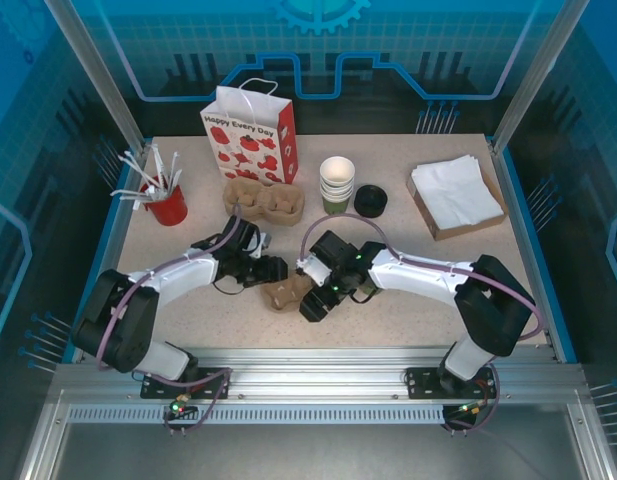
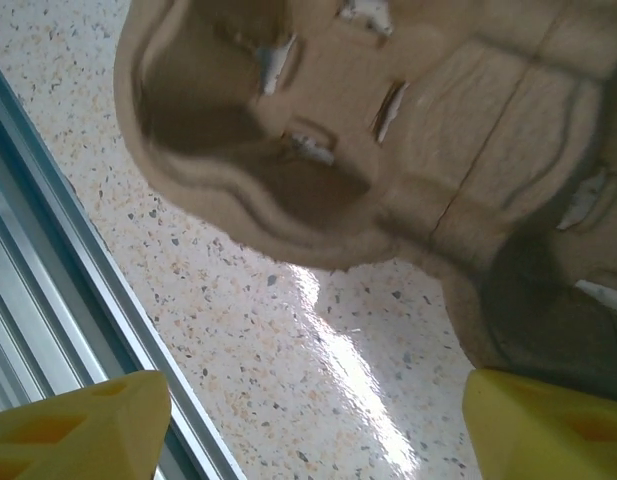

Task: Pack the takeout coffee

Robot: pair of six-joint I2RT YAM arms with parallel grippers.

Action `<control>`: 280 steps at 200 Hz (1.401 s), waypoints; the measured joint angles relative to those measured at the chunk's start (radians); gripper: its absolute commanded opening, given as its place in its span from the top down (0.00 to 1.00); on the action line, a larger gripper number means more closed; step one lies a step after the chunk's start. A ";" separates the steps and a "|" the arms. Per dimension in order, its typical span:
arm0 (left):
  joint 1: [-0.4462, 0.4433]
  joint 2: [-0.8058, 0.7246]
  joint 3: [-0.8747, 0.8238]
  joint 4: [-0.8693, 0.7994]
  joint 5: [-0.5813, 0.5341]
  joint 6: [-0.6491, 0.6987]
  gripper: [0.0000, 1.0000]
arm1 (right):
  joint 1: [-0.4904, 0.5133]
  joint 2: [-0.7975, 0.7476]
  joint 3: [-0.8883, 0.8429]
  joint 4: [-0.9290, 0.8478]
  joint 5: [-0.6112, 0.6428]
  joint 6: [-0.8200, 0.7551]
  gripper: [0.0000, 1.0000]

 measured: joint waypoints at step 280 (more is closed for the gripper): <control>0.072 0.120 0.836 -0.116 -0.383 0.102 0.29 | -0.229 -0.428 0.180 -0.042 0.183 -0.021 0.10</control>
